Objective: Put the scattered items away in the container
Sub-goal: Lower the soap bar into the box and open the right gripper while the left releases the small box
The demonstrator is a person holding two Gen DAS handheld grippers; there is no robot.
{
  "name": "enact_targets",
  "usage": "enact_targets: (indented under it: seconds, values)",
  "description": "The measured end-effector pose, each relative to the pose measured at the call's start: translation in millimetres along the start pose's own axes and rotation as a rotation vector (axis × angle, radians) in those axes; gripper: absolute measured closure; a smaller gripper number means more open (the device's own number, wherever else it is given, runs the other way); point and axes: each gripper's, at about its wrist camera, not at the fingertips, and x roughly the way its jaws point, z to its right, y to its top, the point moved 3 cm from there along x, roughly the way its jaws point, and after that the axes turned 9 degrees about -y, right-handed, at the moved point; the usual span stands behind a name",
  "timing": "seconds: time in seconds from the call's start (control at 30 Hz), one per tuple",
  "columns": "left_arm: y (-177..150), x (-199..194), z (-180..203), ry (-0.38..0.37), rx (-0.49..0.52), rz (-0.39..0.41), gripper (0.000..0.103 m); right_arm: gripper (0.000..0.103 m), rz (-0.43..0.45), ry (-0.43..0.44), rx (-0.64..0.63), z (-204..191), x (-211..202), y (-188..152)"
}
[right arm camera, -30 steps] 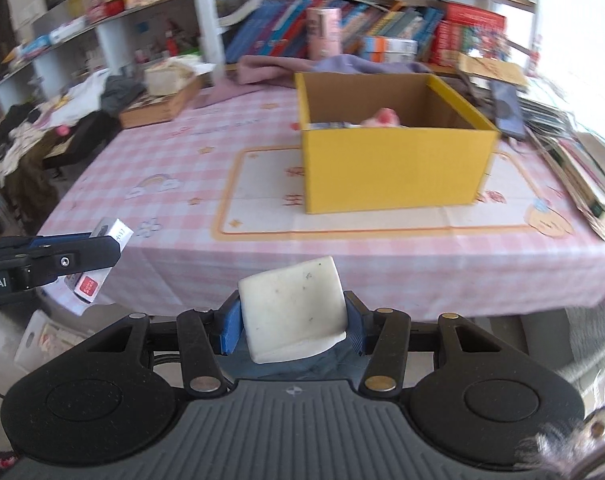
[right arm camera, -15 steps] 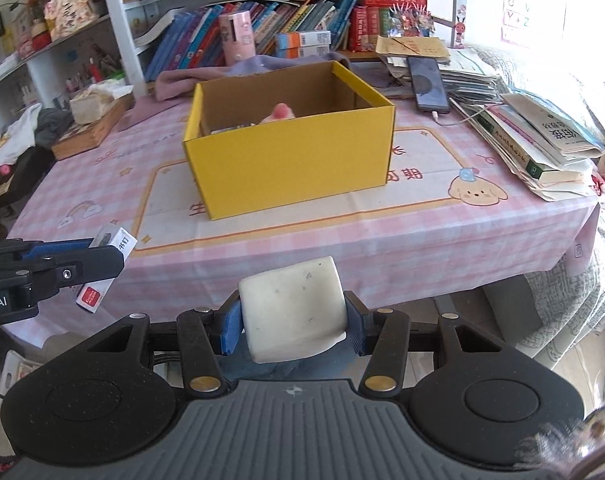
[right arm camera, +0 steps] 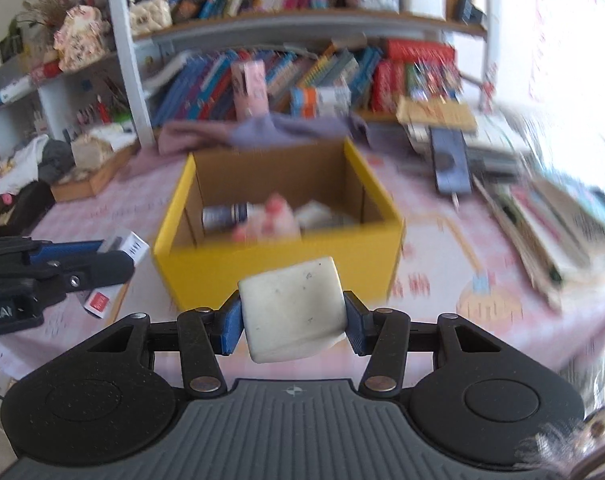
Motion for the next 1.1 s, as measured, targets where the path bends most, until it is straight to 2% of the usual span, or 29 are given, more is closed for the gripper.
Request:
enact_targets:
  seconds: [0.23, 0.4, 0.7, 0.87, 1.1]
  values:
    - [39, 55, -19, 0.121, -0.012, 0.009, 0.075, 0.055, 0.064, 0.083, -0.156, 14, 57, 65]
    - [61, 105, -35, 0.211, -0.013, -0.028, 0.075, 0.055, 0.070, 0.153, -0.333, 9, 113, 86]
    - [69, 173, -50, 0.327, -0.016, -0.128, 0.075, 0.055, -0.006, 0.261, -0.517, 6, 192, 92]
    - [65, 193, -54, 0.358, -0.031, -0.172, 0.074, 0.055, -0.024, 0.308, -0.557, 4, 208, 88]
    - [68, 200, -57, 0.412, -0.039, -0.169, 0.074, 0.055, -0.037, 0.345, -0.564, 7, 219, 90]
